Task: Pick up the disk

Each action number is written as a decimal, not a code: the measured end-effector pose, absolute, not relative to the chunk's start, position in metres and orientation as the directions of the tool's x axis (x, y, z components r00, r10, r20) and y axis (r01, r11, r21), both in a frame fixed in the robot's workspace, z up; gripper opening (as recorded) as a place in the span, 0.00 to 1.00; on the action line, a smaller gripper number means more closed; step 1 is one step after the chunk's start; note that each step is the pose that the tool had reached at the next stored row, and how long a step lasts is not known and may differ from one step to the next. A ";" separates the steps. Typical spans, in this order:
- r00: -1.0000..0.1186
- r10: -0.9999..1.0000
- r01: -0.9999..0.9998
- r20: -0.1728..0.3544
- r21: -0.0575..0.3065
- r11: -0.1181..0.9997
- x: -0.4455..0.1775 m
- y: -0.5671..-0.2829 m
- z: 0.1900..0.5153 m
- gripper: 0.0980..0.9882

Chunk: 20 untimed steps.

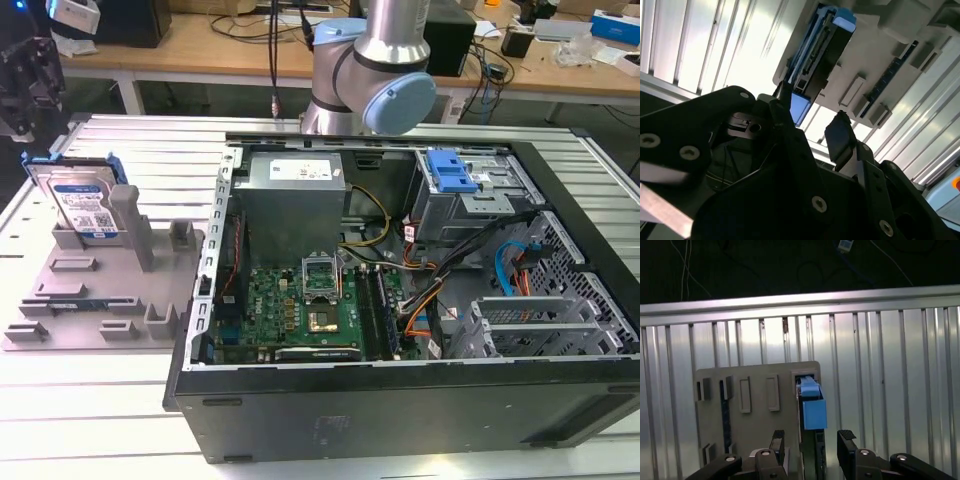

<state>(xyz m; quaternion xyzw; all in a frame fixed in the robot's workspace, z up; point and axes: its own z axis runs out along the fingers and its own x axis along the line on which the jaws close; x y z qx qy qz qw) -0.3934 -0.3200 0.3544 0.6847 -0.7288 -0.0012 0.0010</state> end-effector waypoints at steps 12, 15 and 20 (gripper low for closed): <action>-0.023 -1.000 -1.000 0.001 0.002 0.023 -0.402 -0.318 0.345 0.50; -0.022 -1.000 -1.000 0.001 0.001 0.022 -0.402 -0.318 0.341 0.50; -0.018 -1.000 -1.000 0.002 0.001 0.018 -0.402 -0.318 0.334 0.50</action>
